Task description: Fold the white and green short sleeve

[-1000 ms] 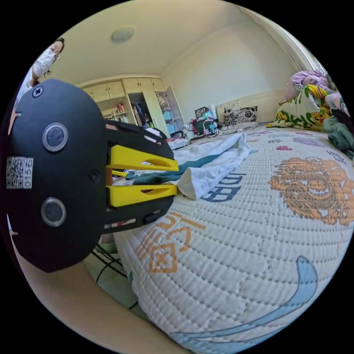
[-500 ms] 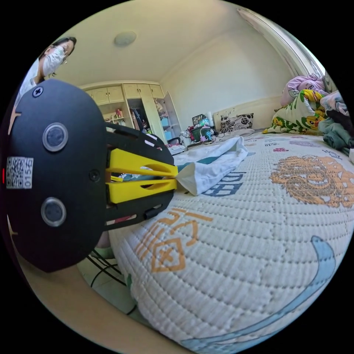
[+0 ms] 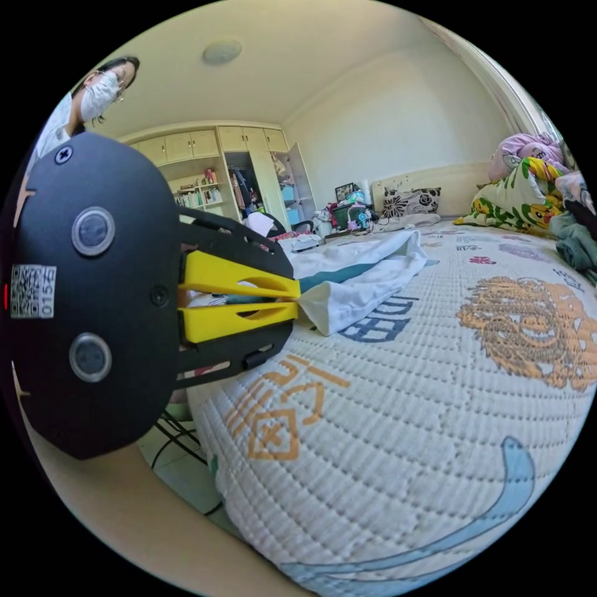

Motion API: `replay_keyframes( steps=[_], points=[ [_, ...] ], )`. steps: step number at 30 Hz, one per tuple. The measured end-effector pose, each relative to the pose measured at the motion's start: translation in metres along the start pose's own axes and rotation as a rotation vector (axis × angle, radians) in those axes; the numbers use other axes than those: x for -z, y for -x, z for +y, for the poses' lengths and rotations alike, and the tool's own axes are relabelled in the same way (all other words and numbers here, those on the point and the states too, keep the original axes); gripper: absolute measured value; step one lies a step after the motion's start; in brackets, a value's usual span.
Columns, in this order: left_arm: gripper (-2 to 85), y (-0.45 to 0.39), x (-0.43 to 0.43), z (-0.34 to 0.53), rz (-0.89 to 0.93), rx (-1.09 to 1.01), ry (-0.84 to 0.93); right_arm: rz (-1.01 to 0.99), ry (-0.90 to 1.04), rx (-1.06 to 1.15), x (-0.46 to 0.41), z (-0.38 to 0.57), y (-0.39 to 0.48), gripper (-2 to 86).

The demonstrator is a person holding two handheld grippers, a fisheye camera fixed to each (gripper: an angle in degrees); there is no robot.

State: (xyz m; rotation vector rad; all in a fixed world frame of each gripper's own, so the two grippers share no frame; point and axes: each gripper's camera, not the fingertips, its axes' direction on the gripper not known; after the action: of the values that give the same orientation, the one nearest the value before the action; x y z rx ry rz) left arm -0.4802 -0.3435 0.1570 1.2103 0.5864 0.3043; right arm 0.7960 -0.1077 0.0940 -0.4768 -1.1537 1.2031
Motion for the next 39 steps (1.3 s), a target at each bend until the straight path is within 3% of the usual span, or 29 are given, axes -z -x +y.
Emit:
replay_keyframes(
  steps=[11,21,28,31,39],
  points=[
    [-0.6,-0.034,0.053,0.048,-0.014,-0.145,0.053,0.236,0.151,0.178,-0.017,0.021,0.04,-0.3],
    [0.2,-0.031,0.052,0.098,-0.182,-0.215,0.231,0.37,0.325,0.271,-0.044,0.05,0.03,0.7],
    [4.2,-0.072,0.065,0.131,-0.252,-0.411,0.154,0.495,0.189,0.465,-0.038,0.031,0.065,3.7],
    [6.6,-0.093,0.041,0.119,-0.166,-0.507,0.114,0.461,0.164,0.527,-0.063,0.003,0.078,5.2],
    [10.8,-0.113,-0.127,0.058,-0.309,-0.598,0.2,0.499,0.266,0.574,-0.224,-0.088,0.079,7.9]
  ],
)
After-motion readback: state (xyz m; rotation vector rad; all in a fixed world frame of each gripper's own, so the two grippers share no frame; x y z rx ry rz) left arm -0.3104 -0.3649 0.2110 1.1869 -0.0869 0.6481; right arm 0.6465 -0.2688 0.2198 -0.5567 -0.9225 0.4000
